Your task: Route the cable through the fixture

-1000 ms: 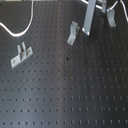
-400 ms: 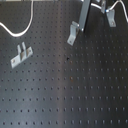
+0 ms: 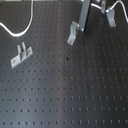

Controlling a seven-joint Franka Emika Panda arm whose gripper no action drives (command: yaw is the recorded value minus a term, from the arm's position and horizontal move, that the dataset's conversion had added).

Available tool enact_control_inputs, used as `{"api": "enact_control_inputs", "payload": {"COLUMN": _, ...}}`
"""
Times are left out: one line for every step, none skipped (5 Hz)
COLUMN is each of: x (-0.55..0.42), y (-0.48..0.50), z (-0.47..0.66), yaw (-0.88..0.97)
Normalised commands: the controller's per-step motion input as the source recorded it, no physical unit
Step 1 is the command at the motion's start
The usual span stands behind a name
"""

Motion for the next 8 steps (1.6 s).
{"api": "enact_control_inputs", "payload": {"x": -0.043, "y": 0.046, "z": 0.22, "yaw": -0.13}}
{"api": "enact_control_inputs", "payload": {"x": -0.028, "y": 0.029, "z": 0.17, "yaw": -0.09}}
{"api": "enact_control_inputs", "payload": {"x": -0.057, "y": 0.052, "z": 0.17, "yaw": -0.17}}
{"api": "enact_control_inputs", "payload": {"x": -0.061, "y": 0.052, "z": 0.16, "yaw": -0.12}}
{"api": "enact_control_inputs", "payload": {"x": -0.169, "y": 0.077, "z": 0.17, "yaw": -0.03}}
{"api": "enact_control_inputs", "payload": {"x": -0.242, "y": 0.103, "z": 0.18, "yaw": -0.09}}
{"api": "enact_control_inputs", "payload": {"x": -0.218, "y": 0.121, "z": 0.19, "yaw": -0.09}}
{"api": "enact_control_inputs", "payload": {"x": 0.06, "y": 0.127, "z": 0.15, "yaw": -0.09}}
